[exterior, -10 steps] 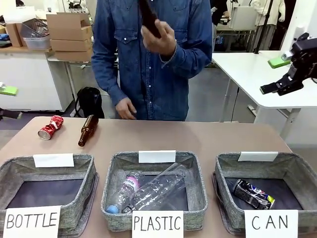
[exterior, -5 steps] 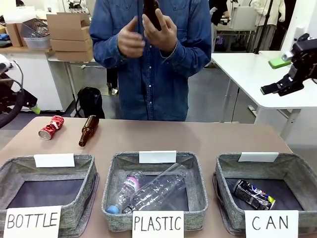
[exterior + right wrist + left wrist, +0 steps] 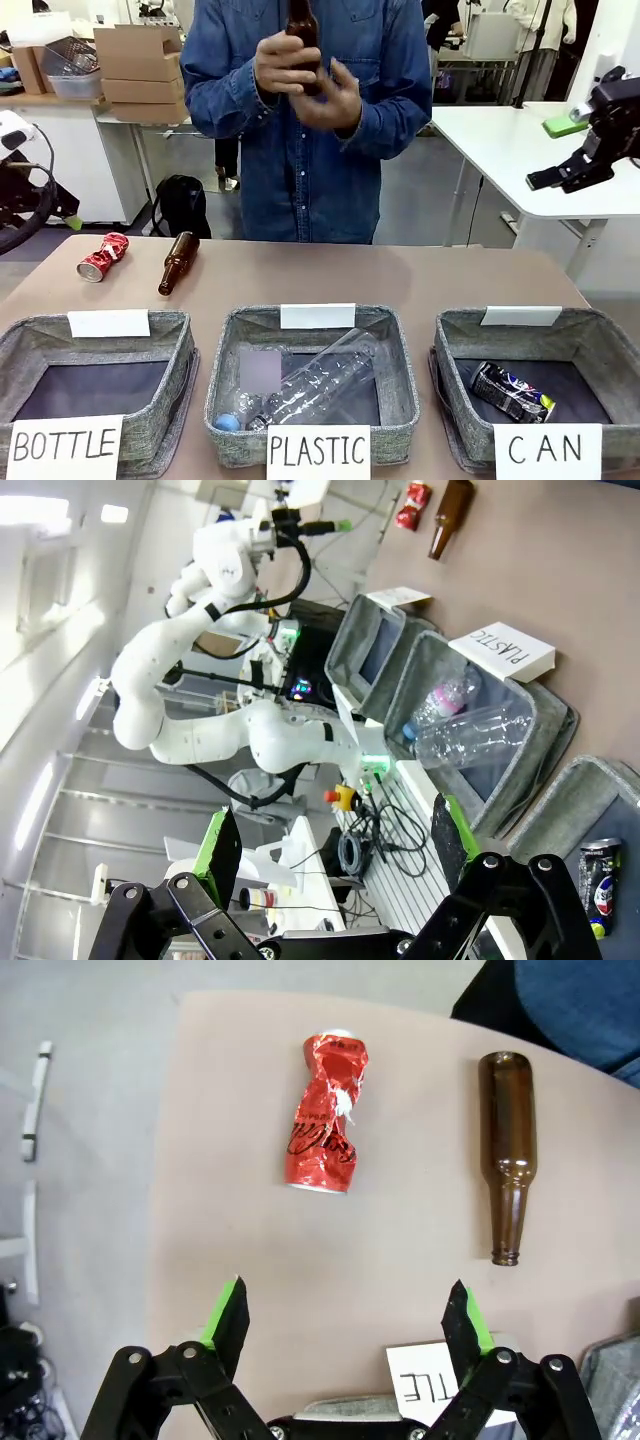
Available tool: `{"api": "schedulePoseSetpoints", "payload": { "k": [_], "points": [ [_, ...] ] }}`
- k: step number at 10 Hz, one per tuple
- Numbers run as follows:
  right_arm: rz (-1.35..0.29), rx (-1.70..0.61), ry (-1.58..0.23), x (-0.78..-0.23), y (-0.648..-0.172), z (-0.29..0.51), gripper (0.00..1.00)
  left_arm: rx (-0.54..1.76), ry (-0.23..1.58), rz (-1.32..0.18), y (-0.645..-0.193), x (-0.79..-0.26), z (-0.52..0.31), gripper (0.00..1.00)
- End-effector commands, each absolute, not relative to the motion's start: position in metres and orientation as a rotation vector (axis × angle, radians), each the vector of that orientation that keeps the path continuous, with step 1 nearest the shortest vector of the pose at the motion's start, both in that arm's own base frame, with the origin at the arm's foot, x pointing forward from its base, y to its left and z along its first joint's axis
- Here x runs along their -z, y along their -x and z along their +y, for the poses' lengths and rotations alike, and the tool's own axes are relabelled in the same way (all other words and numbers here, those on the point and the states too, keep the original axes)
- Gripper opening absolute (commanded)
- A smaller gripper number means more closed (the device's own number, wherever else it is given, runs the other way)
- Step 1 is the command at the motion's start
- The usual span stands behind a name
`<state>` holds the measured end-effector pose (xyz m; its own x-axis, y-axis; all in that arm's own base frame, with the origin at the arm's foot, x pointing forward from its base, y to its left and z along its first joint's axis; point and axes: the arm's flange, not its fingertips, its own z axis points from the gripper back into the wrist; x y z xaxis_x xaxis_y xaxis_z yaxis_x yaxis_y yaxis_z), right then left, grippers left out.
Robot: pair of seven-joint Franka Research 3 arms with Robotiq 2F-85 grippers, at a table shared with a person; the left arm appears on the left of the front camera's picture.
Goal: Sort the can waste into the basket.
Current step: Pick up the can waste from the table and place it in the right Fabric basket.
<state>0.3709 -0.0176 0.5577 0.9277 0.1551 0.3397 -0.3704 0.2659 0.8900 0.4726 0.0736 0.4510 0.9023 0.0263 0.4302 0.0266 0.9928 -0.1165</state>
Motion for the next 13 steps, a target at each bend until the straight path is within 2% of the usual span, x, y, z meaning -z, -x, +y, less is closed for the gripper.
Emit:
{"api": "schedulePoseSetpoints", "payload": {
  "k": [1,2,3,5,6,8,10,13],
  "points": [
    [-0.202,-0.377,-1.253,-0.559,-0.370,-0.019,1.00,0.013,0.191,-0.379,-0.492,-0.444,0.085,1.00],
    [-0.202,-0.377,-1.253,-0.559,-0.370,-0.019,1.00,0.010,0.179,-0.334,-0.514,-0.434,0.093,1.00],
    [-0.202,-0.377,-1.253,-0.559,-0.370,-0.019,1.00,0.011,0.212,-0.317,-0.501,-0.451,0.122,1.00],
    [-0.202,-0.377,-1.253,-0.559,-0.370,-0.019,1.00,0.070,0.353,-0.423,-0.393,-0.528,0.188,1.00],
    [-0.202,-0.377,-1.253,-0.559,-0.370,-0.019,1.00,0.015,0.413,-0.438,-0.345,-0.548,0.218,1.00],
    [-0.202,-0.377,-1.253,-0.559,-0.370,-0.019,1.00,-0.013,0.523,-0.395,-0.292,-0.553,0.272,1.00],
    [-0.202,-0.377,-1.253,-0.559,-0.370,-0.019,1.00,0.053,0.638,-0.392,-0.284,-0.537,0.289,1.00],
    [-0.202,-0.377,-1.253,-0.559,-0.370,-0.019,1.00,0.128,0.677,-0.306,-0.331,-0.523,0.265,1.00]
  ]
}}
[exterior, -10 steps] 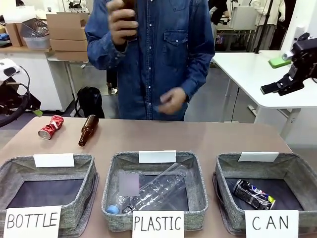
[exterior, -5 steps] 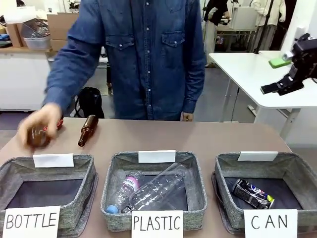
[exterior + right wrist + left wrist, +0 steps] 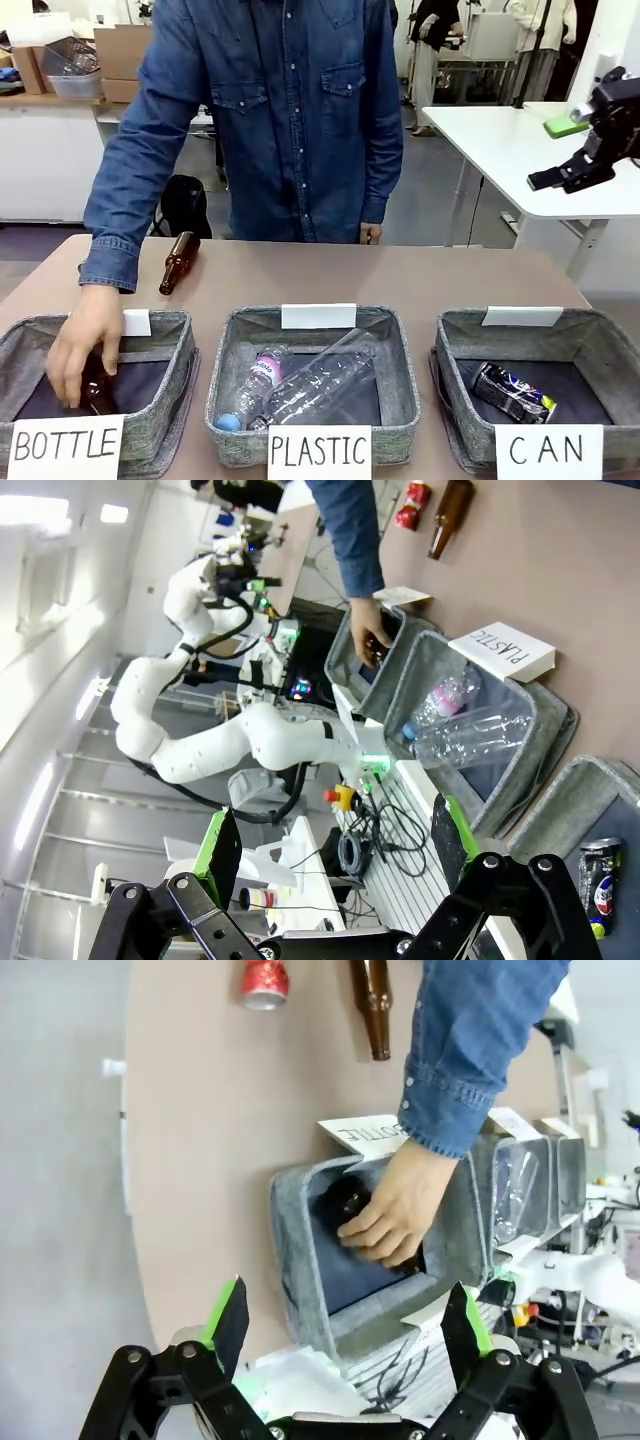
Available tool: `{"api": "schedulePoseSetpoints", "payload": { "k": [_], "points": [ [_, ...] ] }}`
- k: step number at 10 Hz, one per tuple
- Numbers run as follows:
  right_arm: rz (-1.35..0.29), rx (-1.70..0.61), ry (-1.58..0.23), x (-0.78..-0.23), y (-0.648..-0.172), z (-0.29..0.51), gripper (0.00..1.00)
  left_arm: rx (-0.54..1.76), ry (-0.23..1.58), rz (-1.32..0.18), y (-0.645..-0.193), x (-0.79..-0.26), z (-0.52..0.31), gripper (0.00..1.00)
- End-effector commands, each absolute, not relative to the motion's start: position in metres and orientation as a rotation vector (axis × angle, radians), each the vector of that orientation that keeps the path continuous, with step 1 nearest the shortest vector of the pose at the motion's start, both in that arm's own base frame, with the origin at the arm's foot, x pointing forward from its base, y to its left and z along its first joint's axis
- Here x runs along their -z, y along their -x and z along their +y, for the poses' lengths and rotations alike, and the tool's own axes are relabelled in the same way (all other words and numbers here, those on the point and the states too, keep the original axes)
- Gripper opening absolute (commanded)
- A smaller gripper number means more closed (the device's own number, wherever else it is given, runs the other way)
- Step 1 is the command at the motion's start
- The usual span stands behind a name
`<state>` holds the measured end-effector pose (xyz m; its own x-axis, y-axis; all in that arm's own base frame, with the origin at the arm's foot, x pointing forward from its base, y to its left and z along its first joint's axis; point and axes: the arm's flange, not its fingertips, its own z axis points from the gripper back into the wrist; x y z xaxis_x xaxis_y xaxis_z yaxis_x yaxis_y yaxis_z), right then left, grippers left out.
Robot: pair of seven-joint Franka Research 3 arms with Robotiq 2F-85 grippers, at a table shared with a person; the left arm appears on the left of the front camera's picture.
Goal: Sort the can waste into the basket.
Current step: Pick up the can waste from the table and place it in the right Fabric basket.
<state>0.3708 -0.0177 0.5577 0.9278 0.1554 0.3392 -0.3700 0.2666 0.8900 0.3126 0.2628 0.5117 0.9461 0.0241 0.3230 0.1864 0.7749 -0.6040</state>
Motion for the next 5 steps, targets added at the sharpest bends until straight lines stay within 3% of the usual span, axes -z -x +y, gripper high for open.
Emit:
{"api": "schedulePoseSetpoints", "payload": {
  "k": [1,3,5],
  "points": [
    [-0.202,-0.377,-1.253,-0.559,-0.370,-0.019,1.00,0.171,0.693,-0.288,-0.347,-0.523,0.251,1.00],
    [-0.202,-0.377,-1.253,-0.559,-0.370,-0.019,1.00,0.154,0.659,-0.247,-0.359,-0.524,0.243,1.00],
    [-0.202,-0.377,-1.253,-0.559,-0.370,-0.019,1.00,0.050,0.695,-0.312,-0.326,-0.530,0.277,1.00]
  ]
}}
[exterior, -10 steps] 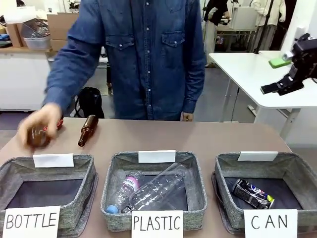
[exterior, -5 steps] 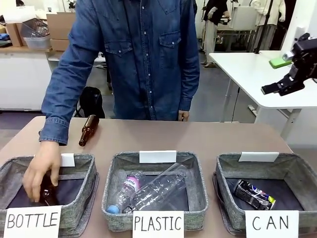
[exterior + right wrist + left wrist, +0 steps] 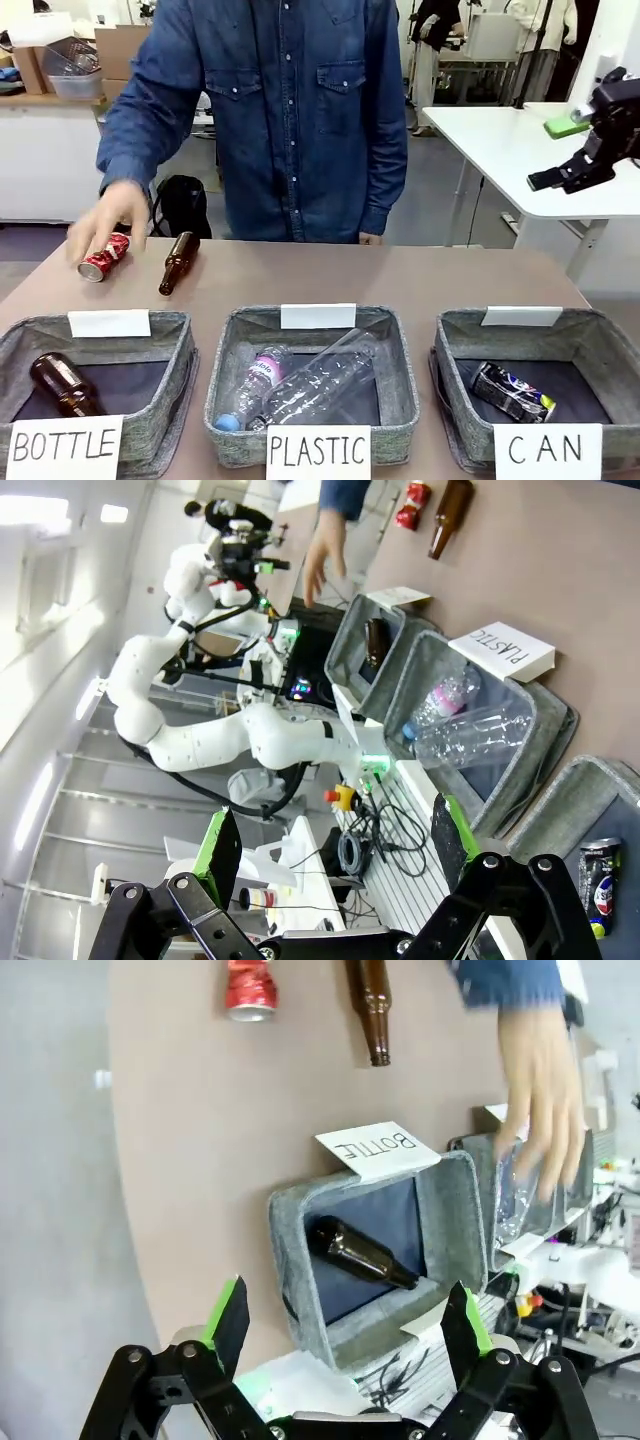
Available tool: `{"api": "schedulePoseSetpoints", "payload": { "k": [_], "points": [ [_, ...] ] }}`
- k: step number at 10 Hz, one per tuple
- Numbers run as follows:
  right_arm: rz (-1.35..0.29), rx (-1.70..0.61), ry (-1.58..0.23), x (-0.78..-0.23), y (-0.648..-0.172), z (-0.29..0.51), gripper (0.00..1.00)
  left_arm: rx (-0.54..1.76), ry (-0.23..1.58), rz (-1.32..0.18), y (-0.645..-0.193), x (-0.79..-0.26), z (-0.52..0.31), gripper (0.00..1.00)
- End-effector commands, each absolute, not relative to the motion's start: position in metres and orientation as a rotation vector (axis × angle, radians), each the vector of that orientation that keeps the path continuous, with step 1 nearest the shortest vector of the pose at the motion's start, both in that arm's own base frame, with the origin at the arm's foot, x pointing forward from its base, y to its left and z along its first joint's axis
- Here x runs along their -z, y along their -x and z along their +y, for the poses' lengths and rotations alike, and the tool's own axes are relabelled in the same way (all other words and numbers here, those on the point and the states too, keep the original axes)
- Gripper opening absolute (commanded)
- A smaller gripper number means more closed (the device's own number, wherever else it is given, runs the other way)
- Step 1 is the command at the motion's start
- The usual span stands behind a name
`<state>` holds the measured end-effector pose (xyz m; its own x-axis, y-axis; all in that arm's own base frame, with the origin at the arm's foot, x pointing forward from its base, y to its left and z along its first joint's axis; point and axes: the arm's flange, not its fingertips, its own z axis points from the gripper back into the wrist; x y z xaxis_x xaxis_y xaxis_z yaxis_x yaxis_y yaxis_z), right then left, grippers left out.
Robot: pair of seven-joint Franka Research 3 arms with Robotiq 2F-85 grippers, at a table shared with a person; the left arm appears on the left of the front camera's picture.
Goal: Sort the can waste into the basket.
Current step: Pick up the can waste from the table and place it in the right Fabric basket.
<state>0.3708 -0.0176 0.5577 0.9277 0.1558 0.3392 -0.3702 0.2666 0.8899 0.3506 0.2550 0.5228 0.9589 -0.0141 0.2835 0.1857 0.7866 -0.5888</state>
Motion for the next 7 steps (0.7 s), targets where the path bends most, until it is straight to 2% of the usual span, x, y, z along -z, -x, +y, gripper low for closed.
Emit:
{"api": "schedulePoseSetpoints", "payload": {
  "k": [1,2,3,5,7],
  "points": [
    [-0.202,-0.377,-1.253,-0.559,-0.370,-0.019,1.00,-0.011,0.733,-0.374,-0.294,-0.534,0.300,1.00],
    [-0.202,-0.377,-1.253,-0.559,-0.370,-0.019,1.00,-0.038,0.767,-0.441,-0.265,-0.535,0.318,1.00],
    [-0.202,-0.377,-1.253,-0.559,-0.370,-0.019,1.00,-0.075,0.764,-0.469,-0.263,-0.526,0.315,1.00],
    [-0.202,-0.377,-1.253,-0.559,-0.370,-0.019,1.00,-0.148,0.656,-0.412,-0.317,-0.509,0.285,1.00],
    [-0.202,-0.377,-1.253,-0.559,-0.370,-0.019,1.00,-0.053,0.515,-0.391,-0.386,-0.499,0.247,1.00]
  ]
}}
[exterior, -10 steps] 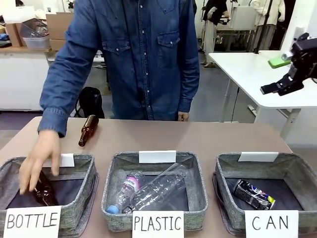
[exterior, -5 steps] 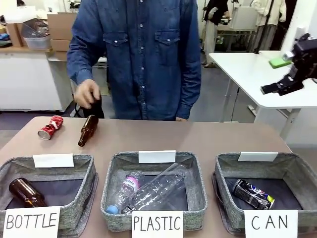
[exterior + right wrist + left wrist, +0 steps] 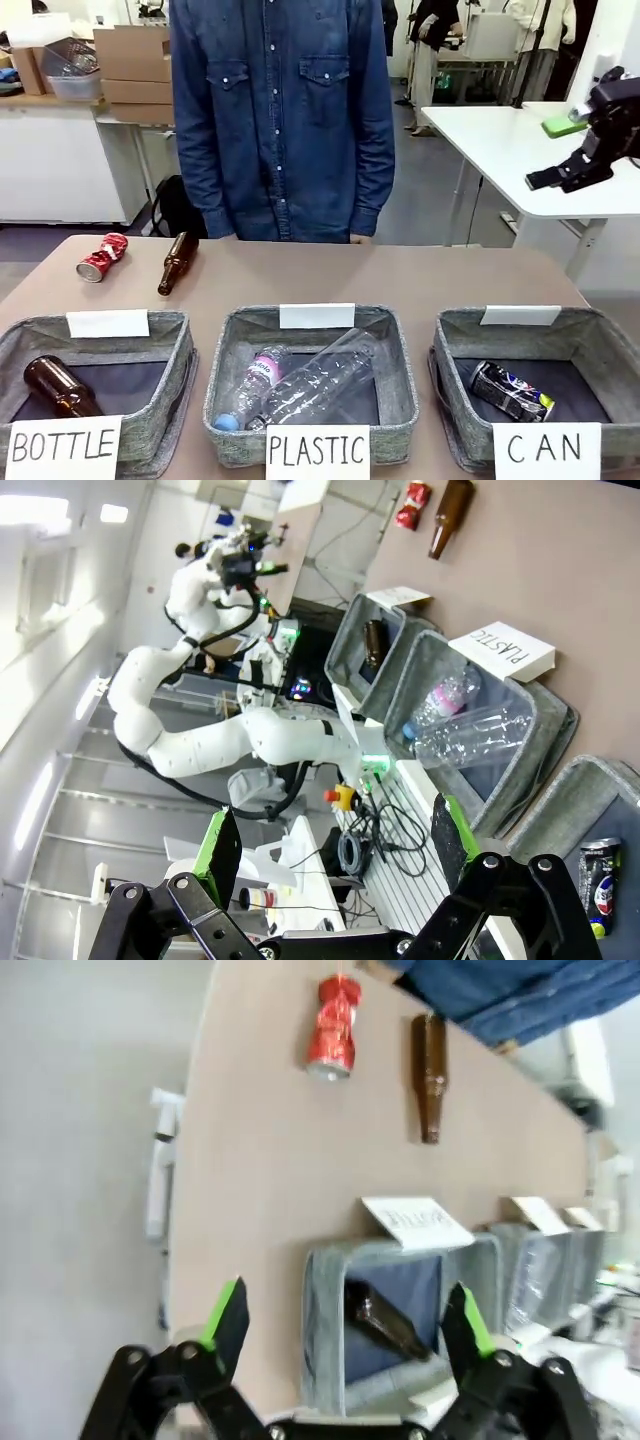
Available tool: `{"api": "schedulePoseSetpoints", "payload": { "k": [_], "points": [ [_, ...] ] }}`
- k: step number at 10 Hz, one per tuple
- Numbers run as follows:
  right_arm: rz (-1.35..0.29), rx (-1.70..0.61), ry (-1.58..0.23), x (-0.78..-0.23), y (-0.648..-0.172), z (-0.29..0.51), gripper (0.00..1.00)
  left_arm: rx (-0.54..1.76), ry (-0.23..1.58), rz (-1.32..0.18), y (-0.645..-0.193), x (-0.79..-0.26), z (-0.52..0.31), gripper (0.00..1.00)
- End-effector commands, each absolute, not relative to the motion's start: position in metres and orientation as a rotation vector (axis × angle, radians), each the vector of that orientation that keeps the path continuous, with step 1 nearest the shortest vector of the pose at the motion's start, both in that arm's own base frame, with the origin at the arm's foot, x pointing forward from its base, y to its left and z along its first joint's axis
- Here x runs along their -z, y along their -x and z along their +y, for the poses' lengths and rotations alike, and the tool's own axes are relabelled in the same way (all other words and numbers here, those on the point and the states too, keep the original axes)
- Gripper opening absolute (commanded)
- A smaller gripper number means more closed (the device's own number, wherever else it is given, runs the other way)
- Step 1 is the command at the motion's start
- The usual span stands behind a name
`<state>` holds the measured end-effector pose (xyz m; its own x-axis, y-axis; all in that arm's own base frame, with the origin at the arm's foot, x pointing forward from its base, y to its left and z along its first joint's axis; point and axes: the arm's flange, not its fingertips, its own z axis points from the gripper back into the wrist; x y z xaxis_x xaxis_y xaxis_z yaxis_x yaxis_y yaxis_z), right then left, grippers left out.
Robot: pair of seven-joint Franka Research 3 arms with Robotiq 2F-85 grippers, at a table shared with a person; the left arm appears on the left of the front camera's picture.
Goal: Sort the can waste into the basket.
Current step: Pick up the can waste from the table and place it in the right Fabric basket.
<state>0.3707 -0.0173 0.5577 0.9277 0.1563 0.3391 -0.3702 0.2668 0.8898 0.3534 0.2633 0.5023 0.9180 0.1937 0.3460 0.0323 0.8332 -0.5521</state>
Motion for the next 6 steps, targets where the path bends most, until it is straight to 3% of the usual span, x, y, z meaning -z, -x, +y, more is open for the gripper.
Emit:
{"api": "schedulePoseSetpoints", "payload": {
  "k": [1,2,6],
  "points": [
    [-0.202,-0.377,-1.253,-0.559,-0.370,-0.019,1.00,-0.010,0.428,-0.398,-0.414,-0.492,0.229,1.00],
    [-0.202,-0.377,-1.253,-0.559,-0.370,-0.019,1.00,0.020,0.284,-0.405,-0.441,-0.479,0.211,1.00],
    [-0.202,-0.377,-1.253,-0.559,-0.370,-0.019,1.00,0.057,0.064,-0.402,-0.539,-0.415,0.127,1.00]
  ]
}}
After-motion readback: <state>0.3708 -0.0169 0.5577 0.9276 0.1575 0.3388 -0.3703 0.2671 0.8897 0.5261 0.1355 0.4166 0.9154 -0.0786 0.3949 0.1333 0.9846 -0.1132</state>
